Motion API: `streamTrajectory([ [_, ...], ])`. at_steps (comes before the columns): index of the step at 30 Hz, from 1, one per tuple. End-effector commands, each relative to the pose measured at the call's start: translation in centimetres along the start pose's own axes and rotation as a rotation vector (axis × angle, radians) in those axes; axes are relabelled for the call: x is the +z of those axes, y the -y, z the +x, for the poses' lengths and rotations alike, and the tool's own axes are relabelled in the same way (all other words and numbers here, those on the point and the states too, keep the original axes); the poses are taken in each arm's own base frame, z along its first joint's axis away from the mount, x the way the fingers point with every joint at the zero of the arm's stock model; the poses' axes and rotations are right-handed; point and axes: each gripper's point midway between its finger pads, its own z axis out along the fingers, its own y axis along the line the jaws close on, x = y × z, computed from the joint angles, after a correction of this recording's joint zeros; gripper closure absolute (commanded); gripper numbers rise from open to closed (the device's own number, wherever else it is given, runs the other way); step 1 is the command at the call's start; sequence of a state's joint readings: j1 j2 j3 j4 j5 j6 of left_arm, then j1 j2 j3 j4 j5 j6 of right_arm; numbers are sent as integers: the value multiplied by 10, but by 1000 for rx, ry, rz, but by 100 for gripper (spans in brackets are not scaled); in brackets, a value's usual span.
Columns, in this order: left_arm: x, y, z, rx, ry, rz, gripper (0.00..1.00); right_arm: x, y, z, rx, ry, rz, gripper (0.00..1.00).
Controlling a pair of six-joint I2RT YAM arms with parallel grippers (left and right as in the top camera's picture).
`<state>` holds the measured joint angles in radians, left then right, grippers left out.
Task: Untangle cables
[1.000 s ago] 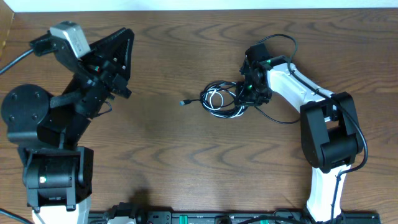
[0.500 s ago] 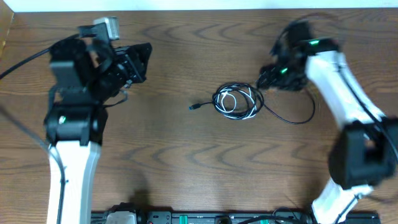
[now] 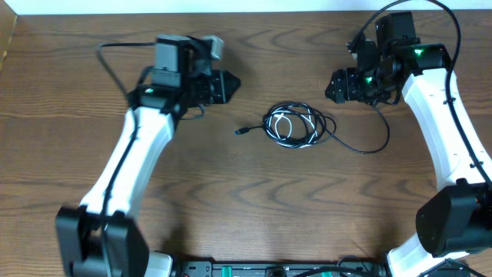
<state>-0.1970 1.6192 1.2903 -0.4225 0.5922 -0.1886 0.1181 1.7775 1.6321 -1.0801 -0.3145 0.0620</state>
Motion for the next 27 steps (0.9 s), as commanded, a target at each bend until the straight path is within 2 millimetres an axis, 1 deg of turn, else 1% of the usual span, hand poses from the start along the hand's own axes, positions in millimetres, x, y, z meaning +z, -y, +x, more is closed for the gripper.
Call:
streamTrajectory([
  [1, 23, -2, 14, 57, -65, 7, 71, 2, -1, 2, -19, -9, -6, 24],
  [4, 43, -7, 28, 46, -120, 7, 64, 2, -1, 1, -20, -5, -5, 24],
  [7, 57, -11, 40, 34, -164, 4, 61, 2, -1, 0, -22, -1, -6, 23],
  [12, 74, -19, 55, 21, -213, -6, 56, 2, -2, 0, -22, -2, -6, 23],
  [19, 95, -29, 73, 3, -270, -15, 55, 2, -2, -2, -25, 5, -6, 23],
  [24, 112, -24, 87, 20, -306, -3, 54, 2, -1, -2, -24, 6, -6, 23],
  [27, 119, -19, 91, 36, -311, 7, 53, 2, -1, -2, -25, 6, -6, 23],
])
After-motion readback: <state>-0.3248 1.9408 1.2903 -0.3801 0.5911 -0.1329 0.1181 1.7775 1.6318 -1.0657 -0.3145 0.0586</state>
